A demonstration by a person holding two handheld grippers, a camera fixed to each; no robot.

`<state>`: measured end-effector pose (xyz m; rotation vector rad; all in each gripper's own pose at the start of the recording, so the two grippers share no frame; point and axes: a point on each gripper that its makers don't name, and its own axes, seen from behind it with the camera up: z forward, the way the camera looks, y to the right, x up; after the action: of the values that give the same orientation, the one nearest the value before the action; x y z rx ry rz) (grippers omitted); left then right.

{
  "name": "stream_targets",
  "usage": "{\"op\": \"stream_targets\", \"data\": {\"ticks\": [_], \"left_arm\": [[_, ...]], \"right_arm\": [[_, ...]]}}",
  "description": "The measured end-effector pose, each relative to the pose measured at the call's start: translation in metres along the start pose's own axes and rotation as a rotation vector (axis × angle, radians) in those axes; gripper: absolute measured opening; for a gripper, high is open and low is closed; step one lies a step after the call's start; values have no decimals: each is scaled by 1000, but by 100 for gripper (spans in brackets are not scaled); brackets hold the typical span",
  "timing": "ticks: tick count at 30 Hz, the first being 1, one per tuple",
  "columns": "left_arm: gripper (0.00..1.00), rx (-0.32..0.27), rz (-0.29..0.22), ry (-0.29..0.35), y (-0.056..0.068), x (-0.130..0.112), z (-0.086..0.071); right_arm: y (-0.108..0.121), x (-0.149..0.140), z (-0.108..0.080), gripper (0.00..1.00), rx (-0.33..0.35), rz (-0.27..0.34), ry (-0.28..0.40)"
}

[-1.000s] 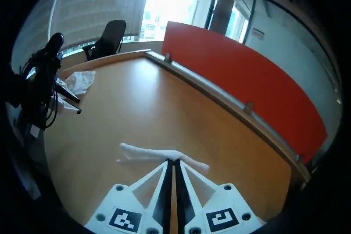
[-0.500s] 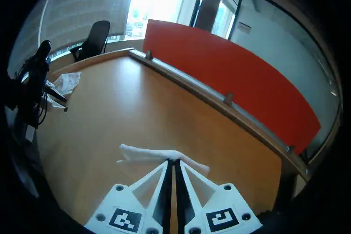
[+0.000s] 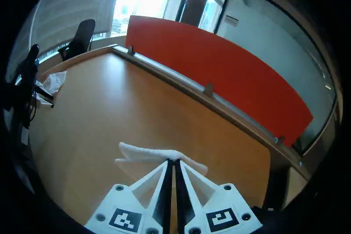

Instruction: Fold towel

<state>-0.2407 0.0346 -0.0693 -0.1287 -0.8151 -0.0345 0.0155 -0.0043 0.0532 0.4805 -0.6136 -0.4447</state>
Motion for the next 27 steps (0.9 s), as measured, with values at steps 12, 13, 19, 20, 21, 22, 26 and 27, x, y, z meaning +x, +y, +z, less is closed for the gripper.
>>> {"op": "stream_targets", "data": {"ticks": [12,13,19,20,21,22,26,27], "left_arm": [[74,1,3,-6,0,1,3],[74,2,4,-7,0,1,3],[74,5,7,-9,0,0,3],[74,5,8,-10,0,0,3],[74,6,7,-11,-1,0,4],[74,7,7,-12,-1,-1,4],[74,9,5,-14,-2,-1,4],[74,9,5,-14,-2,-1,4]], "right_arm": [[51,-11,-7,4,-65,19,-29],[55,-12,-7,4,-70,20,-30],[78,-19,-10,4,-98,23,-49],[81,-21,-10,4,-103,23,-54],[86,-23,-11,4,-108,24,-59],[89,-25,-11,4,-113,26,-63],[104,-31,-14,4,-131,32,-77],[108,-32,-15,4,-136,34,-81]]}}
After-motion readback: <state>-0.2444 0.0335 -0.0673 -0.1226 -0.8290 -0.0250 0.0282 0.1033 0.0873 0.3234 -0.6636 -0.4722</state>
